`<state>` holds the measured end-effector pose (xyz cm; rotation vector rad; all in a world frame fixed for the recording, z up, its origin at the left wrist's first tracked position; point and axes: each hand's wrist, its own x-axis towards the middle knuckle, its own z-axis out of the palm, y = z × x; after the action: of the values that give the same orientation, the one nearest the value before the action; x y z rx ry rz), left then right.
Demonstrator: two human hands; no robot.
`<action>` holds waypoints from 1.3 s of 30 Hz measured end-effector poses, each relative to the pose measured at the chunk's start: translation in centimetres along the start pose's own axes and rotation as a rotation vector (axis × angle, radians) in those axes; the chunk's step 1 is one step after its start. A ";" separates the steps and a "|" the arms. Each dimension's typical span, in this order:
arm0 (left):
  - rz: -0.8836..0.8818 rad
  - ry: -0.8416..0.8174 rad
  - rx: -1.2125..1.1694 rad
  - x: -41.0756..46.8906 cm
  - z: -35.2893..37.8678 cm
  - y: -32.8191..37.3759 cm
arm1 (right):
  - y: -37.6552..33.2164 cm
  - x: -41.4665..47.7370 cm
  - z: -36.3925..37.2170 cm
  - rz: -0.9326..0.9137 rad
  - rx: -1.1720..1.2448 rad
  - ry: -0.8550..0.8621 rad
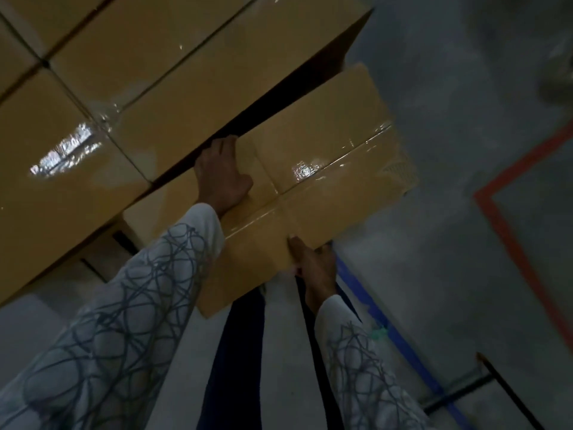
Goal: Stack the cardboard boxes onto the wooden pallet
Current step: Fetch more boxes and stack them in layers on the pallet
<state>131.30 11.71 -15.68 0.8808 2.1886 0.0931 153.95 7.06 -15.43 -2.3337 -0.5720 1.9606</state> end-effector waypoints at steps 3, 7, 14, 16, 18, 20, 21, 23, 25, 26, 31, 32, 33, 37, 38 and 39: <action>-0.004 0.014 -0.033 0.6 -0.1 -0.8 | -0.1 -0.3 -0.2 0.008 -0.040 -0.040; -0.011 0.155 -0.073 0.1 -0.7 -1.7 | -1.4 -0.5 -0.4 -0.016 -0.171 -0.129; -0.261 0.327 -0.456 -8.4 4.1 -3.5 | -8.5 0.6 -3.8 -0.077 -0.716 -0.084; -0.466 0.306 -0.570 -10.4 4.7 -4.4 | -11.2 1.1 -3.8 -0.215 -0.760 -0.051; -0.690 0.292 -0.661 -11.8 4.8 -5.6 | -14.1 1.5 -2.8 -0.396 -0.854 -0.027; -0.829 0.303 -0.691 -12.3 4.9 -7.3 | -17.1 2.3 -1.6 -0.556 -0.978 -0.008; -0.867 0.317 -0.675 -12.4 4.7 -8.2 | -18.4 3.1 -1.0 -0.647 -1.038 0.020; -0.938 0.308 -0.683 -12.2 4.3 -9.9 | -20.6 4.8 0.2 -0.822 -1.087 0.102; -1.026 0.341 -0.768 -11.5 4.1 -11.6 | -22.2 6.2 0.9 -0.865 -1.107 0.228; -1.051 0.374 -0.818 -11.1 4.0 -12.4 | -23.1 6.3 1.4 -0.829 -1.119 0.286; -1.004 0.341 -1.038 -8.7 3.5 -13.9 | -26.0 7.5 2.6 -0.637 -1.035 0.259; -0.994 0.352 -1.051 -8.2 3.9 -14.1 | -26.3 7.7 2.5 -0.611 -0.993 0.207; -0.997 0.358 -1.069 -7.8 3.9 -14.0 | -26.6 8.1 2.4 -0.593 -0.957 0.174; -0.991 0.430 -1.094 -8.2 3.2 -12.6 | -27.4 9.4 1.3 -0.565 -0.890 0.115; -0.988 0.454 -1.097 -8.4 2.9 -12.3 | -27.5 9.4 1.1 -0.556 -0.869 0.100; -0.983 0.463 -1.110 -8.7 2.5 -12.0 | -27.6 9.4 0.9 -0.550 -0.857 0.084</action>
<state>130.28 -3.32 -15.87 -0.8904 2.2121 0.9616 147.35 35.45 -17.20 -2.1803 -2.0988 1.4970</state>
